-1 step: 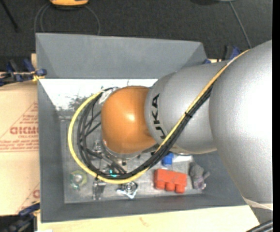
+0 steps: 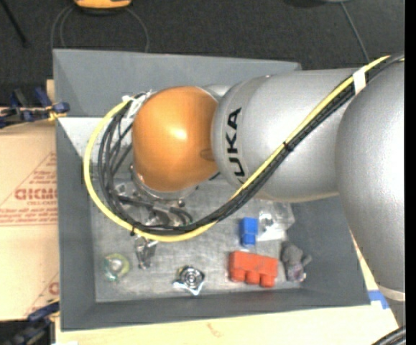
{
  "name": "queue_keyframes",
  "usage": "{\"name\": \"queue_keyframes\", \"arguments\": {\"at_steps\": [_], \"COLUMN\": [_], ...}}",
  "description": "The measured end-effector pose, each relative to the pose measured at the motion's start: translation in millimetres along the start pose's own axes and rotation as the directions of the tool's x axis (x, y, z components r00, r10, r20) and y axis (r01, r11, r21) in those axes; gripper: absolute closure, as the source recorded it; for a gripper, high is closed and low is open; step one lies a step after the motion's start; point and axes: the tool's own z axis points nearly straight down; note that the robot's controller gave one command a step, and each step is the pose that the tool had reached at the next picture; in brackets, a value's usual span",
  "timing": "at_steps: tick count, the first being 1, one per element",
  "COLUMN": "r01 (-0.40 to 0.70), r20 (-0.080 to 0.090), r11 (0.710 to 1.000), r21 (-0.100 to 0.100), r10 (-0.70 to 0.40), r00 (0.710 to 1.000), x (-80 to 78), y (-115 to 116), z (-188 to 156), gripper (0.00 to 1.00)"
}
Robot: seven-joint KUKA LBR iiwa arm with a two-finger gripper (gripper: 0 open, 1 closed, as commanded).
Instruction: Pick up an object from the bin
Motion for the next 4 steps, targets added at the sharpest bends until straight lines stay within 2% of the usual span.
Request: {"name": "queue_keyframes", "arguments": {"at_steps": [1,2,3,4], "r01": [0.031,0.006,0.001,-0.023], "r20": [-0.011,0.002,0.007,0.004], "r11": [1.000,1.000,1.000,1.000], "r21": [-0.003,-0.003,-0.003,0.000], "r10": [-0.031,-0.006,-0.001,0.023], "r00": [0.999,1.000,1.000,1.000], "x": [-3.3,-0.1,-1.6,-4.6], "y": [22,23,23,20], "z": [107,112,111,-34], "gripper": [0.00,0.00,1.00,1.00]}}
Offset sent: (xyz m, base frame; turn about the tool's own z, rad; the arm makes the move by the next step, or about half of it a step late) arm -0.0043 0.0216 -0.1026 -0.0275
